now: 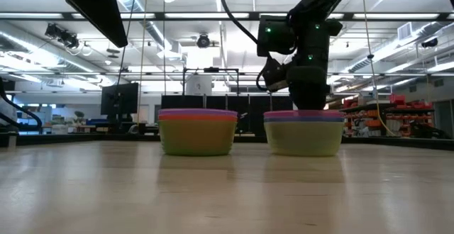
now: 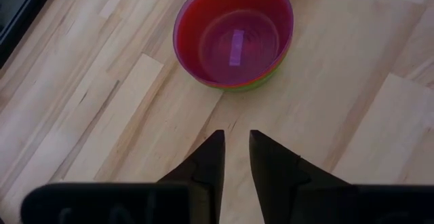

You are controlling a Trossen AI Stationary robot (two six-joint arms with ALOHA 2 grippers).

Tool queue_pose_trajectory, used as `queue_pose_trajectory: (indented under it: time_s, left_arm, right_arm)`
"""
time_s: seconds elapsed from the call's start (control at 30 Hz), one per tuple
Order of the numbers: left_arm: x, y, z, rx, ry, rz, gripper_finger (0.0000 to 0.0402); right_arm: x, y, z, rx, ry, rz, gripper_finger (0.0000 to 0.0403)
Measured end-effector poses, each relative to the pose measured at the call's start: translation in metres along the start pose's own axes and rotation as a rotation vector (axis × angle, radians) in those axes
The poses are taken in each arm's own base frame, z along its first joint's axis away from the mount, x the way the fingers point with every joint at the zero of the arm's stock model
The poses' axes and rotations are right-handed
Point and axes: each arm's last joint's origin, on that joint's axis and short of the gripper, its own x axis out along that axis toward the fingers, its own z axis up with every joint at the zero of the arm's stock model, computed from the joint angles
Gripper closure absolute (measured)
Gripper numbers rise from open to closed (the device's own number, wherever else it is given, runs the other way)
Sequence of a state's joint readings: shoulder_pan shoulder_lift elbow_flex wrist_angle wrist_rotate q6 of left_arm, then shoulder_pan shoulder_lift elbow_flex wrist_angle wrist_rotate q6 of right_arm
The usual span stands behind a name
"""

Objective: Nest bowls inside each other
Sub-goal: Stack the bowls on the other bowls

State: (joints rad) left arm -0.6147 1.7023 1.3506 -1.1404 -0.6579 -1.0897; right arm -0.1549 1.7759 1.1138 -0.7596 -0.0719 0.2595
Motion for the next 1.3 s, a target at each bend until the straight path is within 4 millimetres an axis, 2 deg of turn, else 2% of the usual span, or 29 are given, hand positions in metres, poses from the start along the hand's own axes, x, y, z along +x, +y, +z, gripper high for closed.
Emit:
queue_pose_trajectory:
  time_s: [0.07, 0.2, 0.27, 0.43, 0.77, 0.87, 1.13, 1.3]
  left_arm:
    - [0.0, 0.0, 0.0, 0.0, 0.0, 0.0, 0.0327]
    - [-0.002, -0.002, -0.003, 0.004, -0.003, -0.006, 0.0332]
    - [-0.004, -0.003, -0.005, 0.007, -0.005, -0.012, 0.0333]
    - [-0.01, -0.006, -0.012, -0.013, -0.011, -0.027, 0.0328]
    - [-0.019, -0.008, -0.024, -0.086, -0.006, -0.021, 0.0336]
    - [-0.01, -0.005, -0.032, -0.111, 0.015, 0.009, 0.0341]
    - [0.041, 0.021, -0.068, -0.151, 0.146, 0.189, 0.0346]
    - [0.065, 0.031, -0.07, -0.208, 0.238, 0.207, 0.0348]
  right_arm:
    - [-0.001, -0.002, 0.001, -0.007, -0.004, 0.004, 0.039]
    - [-0.001, -0.002, 0.001, -0.025, -0.004, -0.001, 0.0381]
    - [-0.001, -0.002, 0.001, -0.044, -0.005, -0.002, 0.0388]
    - [-0.009, 0.002, 0.005, -0.085, -0.008, -0.02, 0.039]
    - [-0.055, 0.027, 0.033, -0.195, -0.122, 0.011, 0.039]
    - [-0.07, 0.035, 0.039, -0.222, -0.158, 0.022, 0.039]
    - [-0.103, 0.052, 0.049, -0.258, -0.241, 0.052, 0.039]
    - [-0.113, 0.055, 0.052, -0.262, -0.266, 0.076, 0.039]
